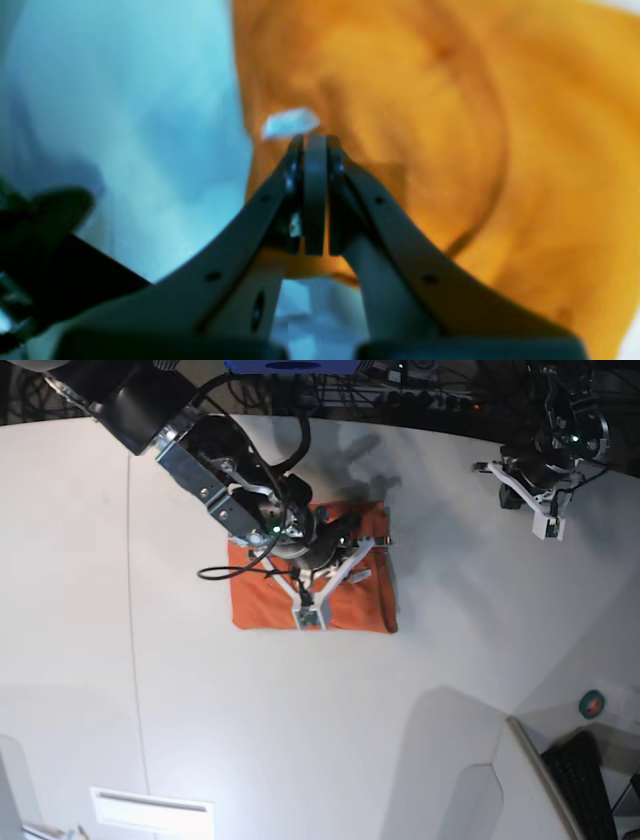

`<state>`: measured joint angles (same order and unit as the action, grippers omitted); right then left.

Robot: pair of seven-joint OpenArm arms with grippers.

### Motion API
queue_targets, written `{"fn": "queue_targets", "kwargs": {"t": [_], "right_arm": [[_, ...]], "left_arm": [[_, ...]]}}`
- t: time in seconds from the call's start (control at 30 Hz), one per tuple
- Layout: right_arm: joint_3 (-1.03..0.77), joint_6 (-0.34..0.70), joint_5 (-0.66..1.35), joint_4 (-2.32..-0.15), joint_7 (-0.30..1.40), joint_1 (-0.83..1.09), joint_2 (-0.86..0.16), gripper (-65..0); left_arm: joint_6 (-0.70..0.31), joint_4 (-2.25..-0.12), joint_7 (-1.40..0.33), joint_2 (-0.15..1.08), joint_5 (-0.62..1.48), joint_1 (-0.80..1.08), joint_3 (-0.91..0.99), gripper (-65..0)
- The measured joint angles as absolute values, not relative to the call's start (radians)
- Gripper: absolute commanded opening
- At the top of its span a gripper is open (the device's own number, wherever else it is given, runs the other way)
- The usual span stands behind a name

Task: Layout the t-shirt on the table in an organized manner, then fold the t-shirt properly
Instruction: 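Release the bundle and lift the right gripper away, then grasp the bundle edge with the left gripper and pull it toward the right gripper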

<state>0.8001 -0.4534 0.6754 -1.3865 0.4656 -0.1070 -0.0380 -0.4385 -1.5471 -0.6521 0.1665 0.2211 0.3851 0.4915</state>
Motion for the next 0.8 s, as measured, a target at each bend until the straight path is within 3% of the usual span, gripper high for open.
{"fn": "queue_targets", "kwargs": {"t": [0.13,0.4,0.53,0.6,0.7,0.8], "right_arm": [[0.918,-0.454,0.672,-1.33,0.467,-0.128,-0.044,-65.0],[0.929,-0.457,0.677,-1.406,0.526,-0.15,-0.062,-65.0],[0.847,-0.449,0.691,-1.606,0.528,-0.126,-0.15,-65.0],[0.722,-0.457,0.691,-1.67,0.516,-0.082,-0.187,-65.0],[0.596,-0.464,0.695,-1.71,0.519,-0.017,-0.23,-65.0],[0.58,-0.46,0.707,-1.722,0.528,0.012,-0.265,-65.0]], "left_arm": [[-0.435,-1.624,-0.754,0.167,0.218,0.369,0.434,-65.0],[-0.435,-1.684,-0.92,0.161,0.429,0.279,0.42,-65.0],[-0.435,-1.684,-0.946,0.163,0.514,0.255,0.366,-27.5],[-0.434,-1.676,-0.947,0.16,0.542,0.241,0.332,-12.8],[-0.434,-1.632,-0.921,0.154,0.579,0.216,0.288,-3.6],[-0.426,-1.551,-0.867,0.151,0.577,0.175,0.225,-3.3]]}}
